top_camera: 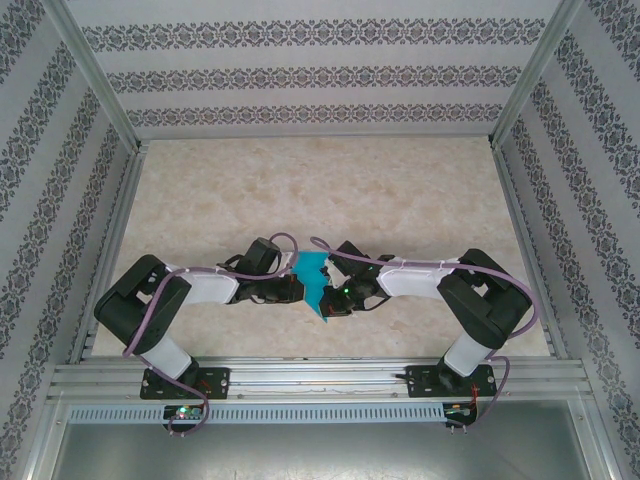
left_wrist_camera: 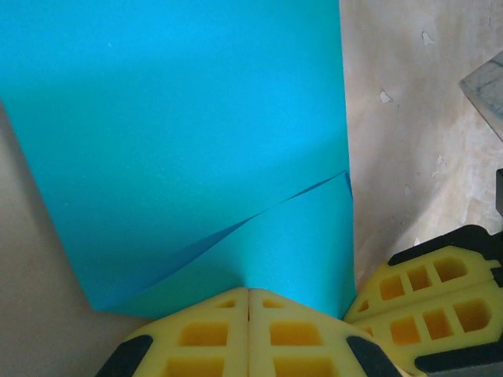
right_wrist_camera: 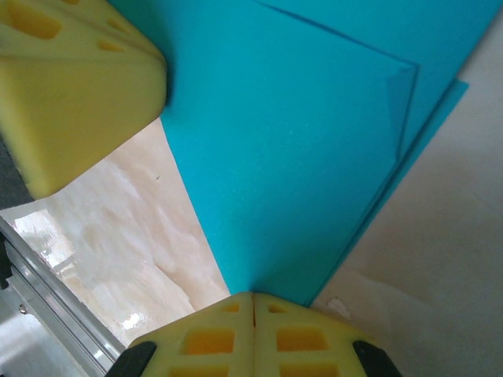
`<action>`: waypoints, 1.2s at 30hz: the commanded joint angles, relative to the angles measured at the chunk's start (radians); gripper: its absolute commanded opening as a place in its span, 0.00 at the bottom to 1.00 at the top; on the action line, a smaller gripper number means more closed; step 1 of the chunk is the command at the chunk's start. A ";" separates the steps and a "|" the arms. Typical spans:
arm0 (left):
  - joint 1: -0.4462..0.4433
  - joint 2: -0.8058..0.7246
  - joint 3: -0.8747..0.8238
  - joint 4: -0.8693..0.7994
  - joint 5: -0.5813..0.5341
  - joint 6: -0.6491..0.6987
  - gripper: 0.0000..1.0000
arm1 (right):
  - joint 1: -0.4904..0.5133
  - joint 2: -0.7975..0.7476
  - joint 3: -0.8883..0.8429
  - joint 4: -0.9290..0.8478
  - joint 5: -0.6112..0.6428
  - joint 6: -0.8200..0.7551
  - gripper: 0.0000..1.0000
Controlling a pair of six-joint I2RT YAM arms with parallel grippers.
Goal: Fold a paper plane with a square sheet of paper (fold left side to right side)
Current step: Third fold the triangle at the center of the table.
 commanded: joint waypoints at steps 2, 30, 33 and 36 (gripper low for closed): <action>-0.006 0.024 0.012 -0.020 -0.067 -0.007 0.06 | -0.003 0.041 -0.008 -0.084 0.110 -0.008 0.00; -0.006 0.057 0.062 -0.056 -0.069 0.036 0.02 | -0.013 0.019 -0.009 -0.060 0.093 0.007 0.00; -0.006 0.068 0.059 -0.078 -0.081 0.042 0.00 | -0.013 -0.013 0.006 -0.055 0.075 0.018 0.00; -0.007 0.070 0.049 -0.086 -0.083 0.042 0.00 | -0.013 -0.054 0.023 -0.051 0.053 0.030 0.00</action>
